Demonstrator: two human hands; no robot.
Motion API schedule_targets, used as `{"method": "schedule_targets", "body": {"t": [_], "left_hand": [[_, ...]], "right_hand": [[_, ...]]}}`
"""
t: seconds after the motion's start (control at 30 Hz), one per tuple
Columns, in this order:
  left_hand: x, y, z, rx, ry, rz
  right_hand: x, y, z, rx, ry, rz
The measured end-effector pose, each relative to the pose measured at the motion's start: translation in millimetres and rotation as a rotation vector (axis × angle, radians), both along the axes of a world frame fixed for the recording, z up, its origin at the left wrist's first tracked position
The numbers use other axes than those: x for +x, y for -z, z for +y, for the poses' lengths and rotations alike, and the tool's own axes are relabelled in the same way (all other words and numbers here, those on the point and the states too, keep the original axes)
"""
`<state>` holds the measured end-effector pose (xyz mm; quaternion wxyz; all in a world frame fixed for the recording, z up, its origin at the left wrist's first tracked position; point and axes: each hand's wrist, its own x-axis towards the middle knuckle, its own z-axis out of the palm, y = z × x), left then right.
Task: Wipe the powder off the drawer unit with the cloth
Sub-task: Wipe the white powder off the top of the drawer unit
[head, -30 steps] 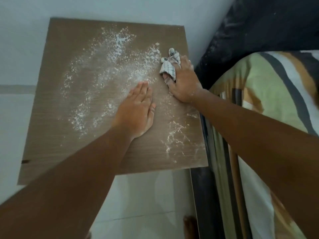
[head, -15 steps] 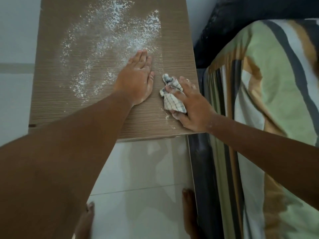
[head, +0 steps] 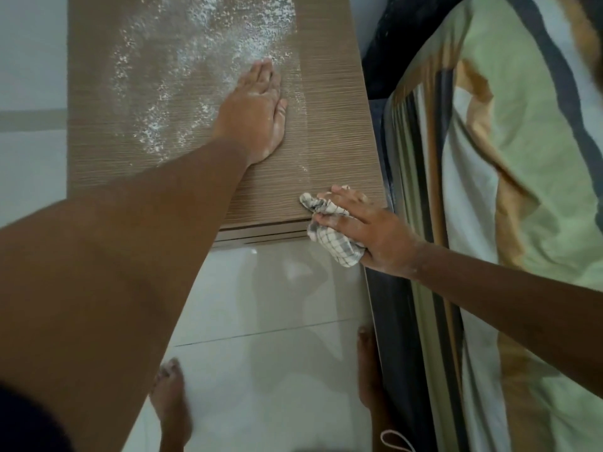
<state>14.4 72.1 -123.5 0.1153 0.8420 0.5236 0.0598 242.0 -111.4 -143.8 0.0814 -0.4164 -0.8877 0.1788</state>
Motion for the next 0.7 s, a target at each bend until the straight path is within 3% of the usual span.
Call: {"method": "schedule_targets", "body": {"t": [0.2,0.3,0.4,0.57,0.7], "left_hand": [[0.2,-0.3,3.5,-0.025,0.016,-0.016],[-6.6,-4.1,12.4,-0.058,0.005,-0.136],[-31.6,-6.8,36.9,0.029,-0.03,-0.181],[-69.3,0.8,74.4,0.038,-0.049,-0.054],[-69.7,9.3,80.4,0.067,-0.074,-0.057]], "right_hand": [[-6.7,-10.8,-14.7,-0.034,-0.166,0.016],[-19.0,-19.1,-6.3,-0.076,-0.193,0.11],[-38.7,-34.7,32.0,-0.108,0.014,0.278],[-57.8,-52.0,141.7,-0.004,0.4,0.495],[-58.1,-53.5,230.5,0.056,0.643,0.493]]}}
